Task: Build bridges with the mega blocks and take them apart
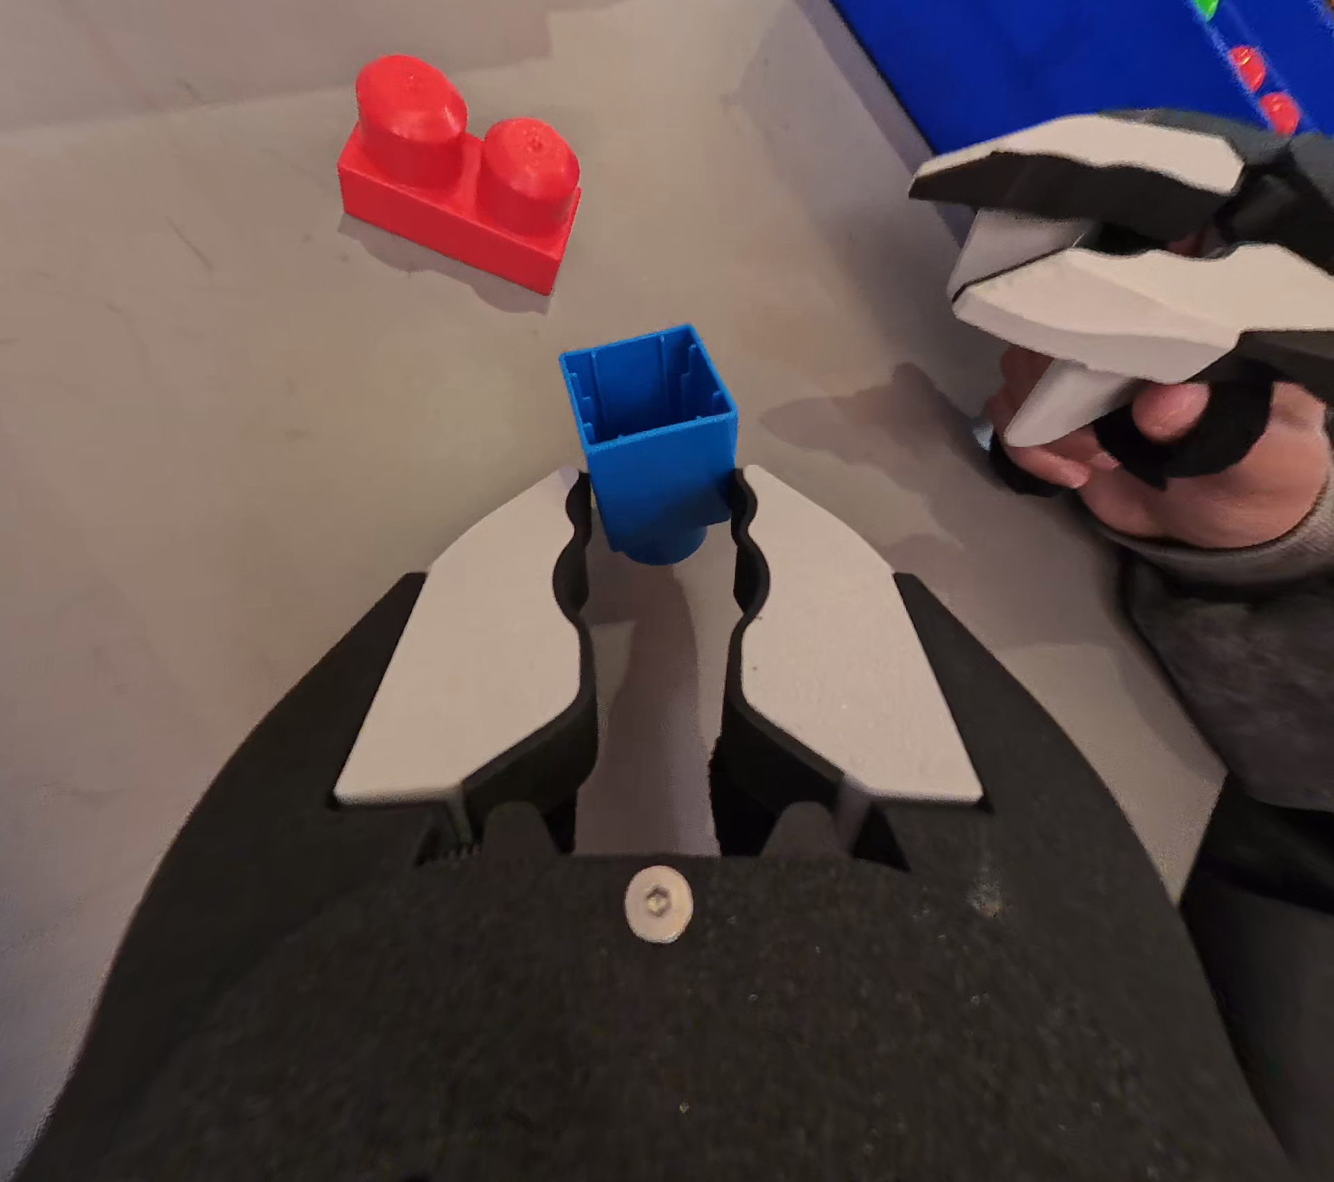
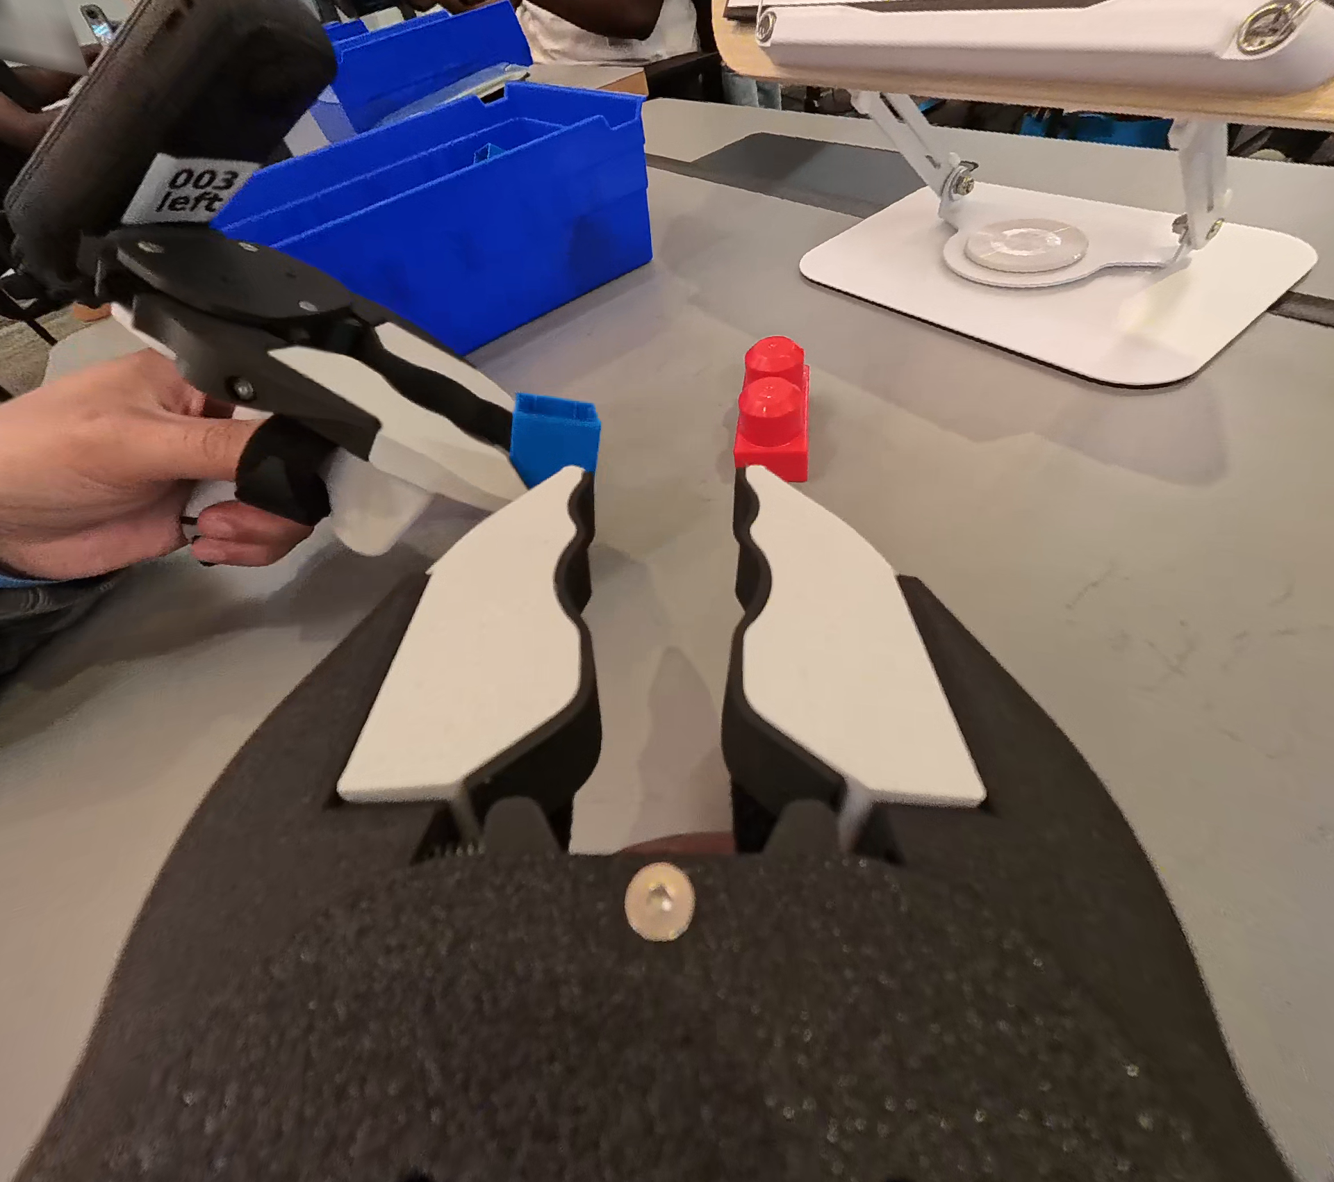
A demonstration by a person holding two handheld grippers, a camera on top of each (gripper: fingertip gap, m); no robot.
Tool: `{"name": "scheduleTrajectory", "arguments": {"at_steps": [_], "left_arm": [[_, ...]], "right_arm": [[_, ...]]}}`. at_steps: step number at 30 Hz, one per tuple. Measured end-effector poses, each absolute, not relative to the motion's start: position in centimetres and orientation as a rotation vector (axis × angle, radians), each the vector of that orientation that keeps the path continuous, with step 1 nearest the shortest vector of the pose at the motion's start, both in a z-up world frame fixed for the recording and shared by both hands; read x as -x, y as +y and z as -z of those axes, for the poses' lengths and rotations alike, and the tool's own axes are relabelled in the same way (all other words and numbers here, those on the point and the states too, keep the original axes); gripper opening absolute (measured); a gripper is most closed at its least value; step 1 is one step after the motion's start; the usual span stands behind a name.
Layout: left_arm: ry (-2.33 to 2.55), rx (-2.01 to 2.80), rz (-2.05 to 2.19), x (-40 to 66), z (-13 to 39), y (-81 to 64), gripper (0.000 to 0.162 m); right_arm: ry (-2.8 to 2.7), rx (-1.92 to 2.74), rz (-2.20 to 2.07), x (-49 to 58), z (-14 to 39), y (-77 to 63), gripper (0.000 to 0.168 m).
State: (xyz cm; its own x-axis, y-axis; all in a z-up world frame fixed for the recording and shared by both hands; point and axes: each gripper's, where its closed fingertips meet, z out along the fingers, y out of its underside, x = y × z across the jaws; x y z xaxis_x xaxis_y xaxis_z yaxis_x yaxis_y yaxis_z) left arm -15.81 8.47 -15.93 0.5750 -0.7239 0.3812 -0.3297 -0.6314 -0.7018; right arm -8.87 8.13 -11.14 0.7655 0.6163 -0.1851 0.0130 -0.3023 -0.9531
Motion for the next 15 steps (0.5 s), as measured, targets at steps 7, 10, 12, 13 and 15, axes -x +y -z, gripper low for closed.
{"name": "scheduleTrajectory", "arguments": {"at_steps": [7,10,12,13,15], "left_arm": [[0.942,2.169,0.677,17.8,16.7,8.0,0.049],[0.984,2.108,0.578,19.3,15.0,6.6,0.054],[1.003,2.054,0.516,20.7,12.8,5.0,0.059],[1.000,2.030,0.485,21.7,11.6,4.2,0.059],[0.964,2.001,0.412,24.3,9.1,3.1,0.060]], "right_arm": [[-0.496,1.804,-0.641,8.9,11.4,8.1,0.037],[-0.494,1.808,-0.642,8.8,11.4,8.2,0.037],[-0.492,1.806,-0.643,8.8,11.4,8.2,0.037],[-0.491,1.806,-0.642,8.8,11.4,8.2,0.037],[-0.493,1.809,-0.643,8.9,11.5,8.2,0.037]]}}
